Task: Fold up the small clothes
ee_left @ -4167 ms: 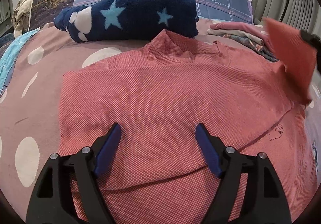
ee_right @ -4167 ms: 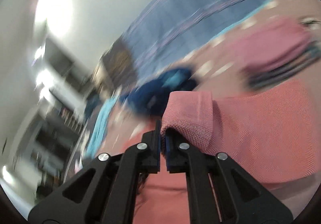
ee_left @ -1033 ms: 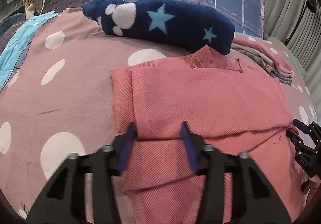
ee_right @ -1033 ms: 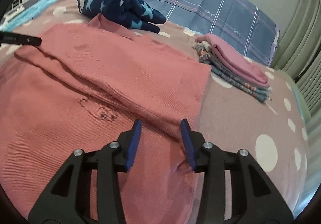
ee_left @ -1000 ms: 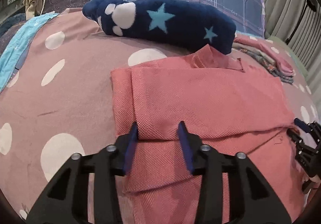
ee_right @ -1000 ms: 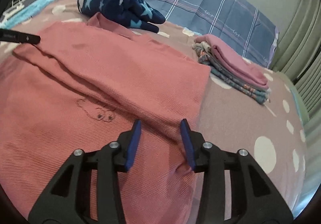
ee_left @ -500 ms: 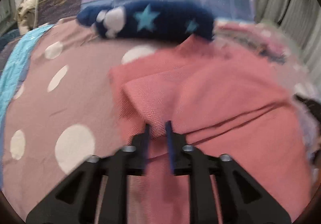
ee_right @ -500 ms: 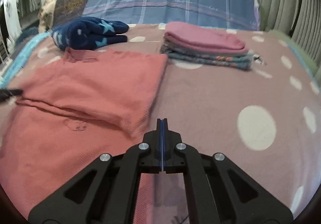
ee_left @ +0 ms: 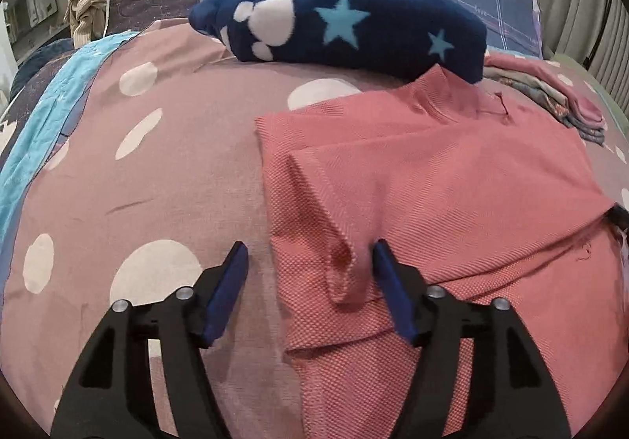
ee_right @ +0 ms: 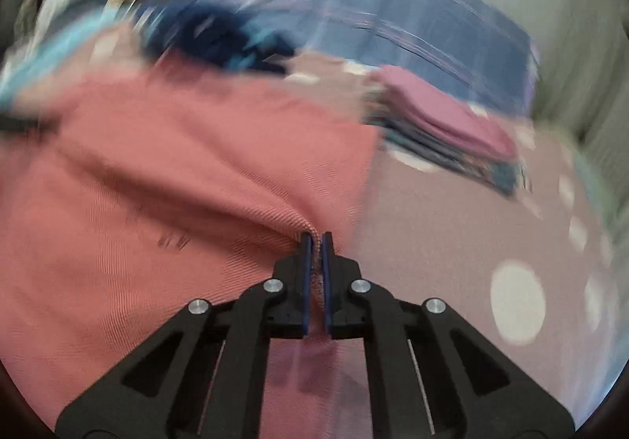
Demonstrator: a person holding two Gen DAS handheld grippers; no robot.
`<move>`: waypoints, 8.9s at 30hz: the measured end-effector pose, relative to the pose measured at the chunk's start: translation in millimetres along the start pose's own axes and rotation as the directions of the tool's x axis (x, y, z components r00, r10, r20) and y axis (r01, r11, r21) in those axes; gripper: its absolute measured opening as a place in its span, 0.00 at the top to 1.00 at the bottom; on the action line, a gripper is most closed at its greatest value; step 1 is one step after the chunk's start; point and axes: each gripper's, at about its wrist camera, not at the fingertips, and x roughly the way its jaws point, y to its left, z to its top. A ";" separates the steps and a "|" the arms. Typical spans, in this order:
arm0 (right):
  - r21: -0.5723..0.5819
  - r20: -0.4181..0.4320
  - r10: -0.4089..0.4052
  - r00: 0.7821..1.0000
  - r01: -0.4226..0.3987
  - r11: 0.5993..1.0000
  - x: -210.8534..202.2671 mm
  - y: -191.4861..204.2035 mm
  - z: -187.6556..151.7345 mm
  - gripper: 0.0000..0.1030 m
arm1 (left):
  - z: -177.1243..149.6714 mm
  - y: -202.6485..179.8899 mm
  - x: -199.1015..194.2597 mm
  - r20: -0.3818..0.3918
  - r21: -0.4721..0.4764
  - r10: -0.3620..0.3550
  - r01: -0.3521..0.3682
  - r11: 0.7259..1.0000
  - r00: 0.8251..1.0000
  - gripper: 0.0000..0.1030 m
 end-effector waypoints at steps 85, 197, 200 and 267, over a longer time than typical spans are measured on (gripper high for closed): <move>0.547 0.126 0.635 0.762 -0.588 0.597 -184.6 -49.5 -235.3 0.60 | -246.1 2.9 -182.7 -0.035 -0.027 -0.480 0.480 0.877 0.876 0.14; 0.558 0.087 0.397 0.914 -0.375 0.741 27.7 -97.9 22.6 0.65 | 24.6 30.3 -43.1 0.220 -0.211 -0.167 0.214 0.954 0.961 0.55; 0.485 0.096 0.379 0.920 -0.376 0.790 21.2 -94.6 20.9 0.55 | 19.0 24.1 -35.3 0.176 -0.130 -0.190 0.214 0.968 0.966 0.49; 0.377 0.059 0.411 0.910 -0.401 0.835 -118.0 -64.6 -128.9 0.59 | -130.7 -101.0 -166.2 0.097 0.271 -0.292 0.257 0.927 0.951 0.78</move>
